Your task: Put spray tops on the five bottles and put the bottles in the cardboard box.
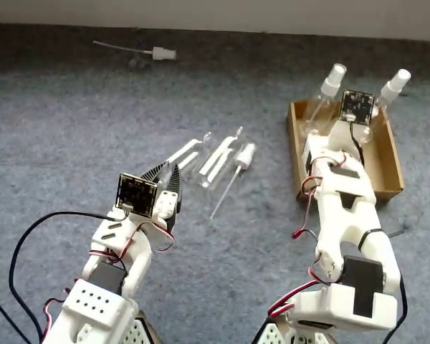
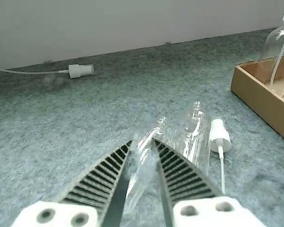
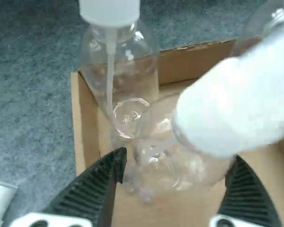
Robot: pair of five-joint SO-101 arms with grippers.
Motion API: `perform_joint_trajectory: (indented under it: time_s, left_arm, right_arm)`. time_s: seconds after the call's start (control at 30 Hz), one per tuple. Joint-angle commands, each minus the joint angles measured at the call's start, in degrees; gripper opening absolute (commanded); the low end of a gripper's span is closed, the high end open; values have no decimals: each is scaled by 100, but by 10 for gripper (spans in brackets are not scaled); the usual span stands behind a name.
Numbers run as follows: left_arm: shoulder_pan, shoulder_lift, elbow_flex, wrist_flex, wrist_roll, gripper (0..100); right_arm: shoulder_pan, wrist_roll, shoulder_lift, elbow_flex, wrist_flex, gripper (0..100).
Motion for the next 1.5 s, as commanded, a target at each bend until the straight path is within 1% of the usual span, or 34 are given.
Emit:
perform_joint_trajectory:
  time_s: [0.0,0.83,1.03,1.47]
  left_arm:
    - [-66,4,145,9,18,5]
    - [-66,4,145,9,18,5]
    - [-66,4,145,9,18,5]
    - [-66,4,145,9,18,5]
  right_arm:
    - [4,-44,-163,-576,233,283]
    - [4,-44,-171,-593,233,280]
    - [40,-44,-171,-602,233,204]
    - [31,-35,-171,-585,233,201]
